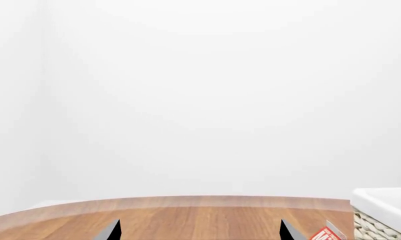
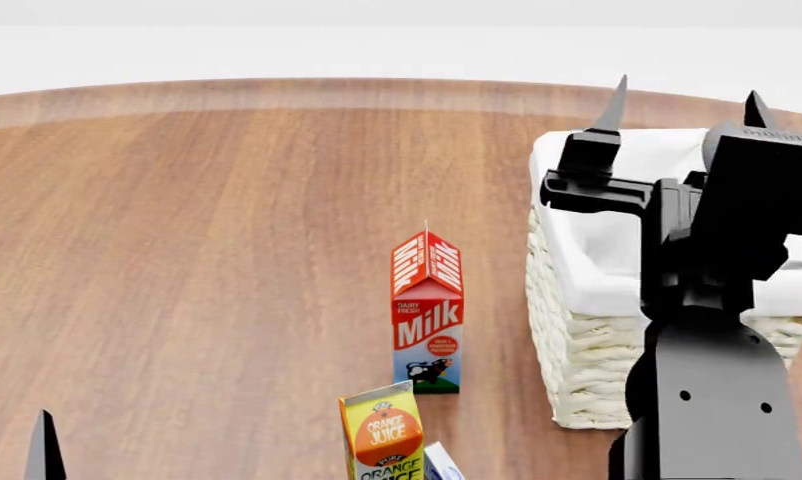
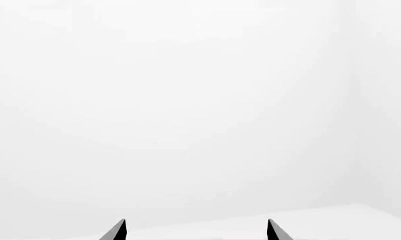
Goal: Pick up the tomato sauce, and put it in the basket.
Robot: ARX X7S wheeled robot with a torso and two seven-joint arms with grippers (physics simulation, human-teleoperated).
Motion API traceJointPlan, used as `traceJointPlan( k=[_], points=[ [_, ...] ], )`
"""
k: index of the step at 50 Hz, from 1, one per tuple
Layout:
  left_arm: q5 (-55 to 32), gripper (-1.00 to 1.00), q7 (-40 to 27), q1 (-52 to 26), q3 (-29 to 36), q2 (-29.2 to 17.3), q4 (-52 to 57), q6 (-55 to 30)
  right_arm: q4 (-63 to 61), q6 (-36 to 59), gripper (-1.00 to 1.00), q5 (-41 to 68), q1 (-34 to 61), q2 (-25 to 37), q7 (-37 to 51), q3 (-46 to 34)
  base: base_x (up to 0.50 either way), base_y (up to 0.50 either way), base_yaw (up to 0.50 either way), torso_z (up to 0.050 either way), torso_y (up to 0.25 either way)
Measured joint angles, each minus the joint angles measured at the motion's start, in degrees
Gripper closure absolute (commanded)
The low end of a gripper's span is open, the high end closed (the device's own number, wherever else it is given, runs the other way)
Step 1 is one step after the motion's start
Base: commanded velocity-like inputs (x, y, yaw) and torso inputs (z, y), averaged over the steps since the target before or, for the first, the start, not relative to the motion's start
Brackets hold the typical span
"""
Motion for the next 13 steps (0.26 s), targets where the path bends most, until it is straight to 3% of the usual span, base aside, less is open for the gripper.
traceJointPlan(
  k=[13],
  points=[
    [0.14, -1.0, -0.29, -0.04, 0.42, -0.22, -0.1, 0.11, -23.63, 0.39, -1.0, 3.35, -16.32, 0.08, -1.54, 1.15, 0.0, 0.0, 0.0, 0.0, 0.0]
  ],
)
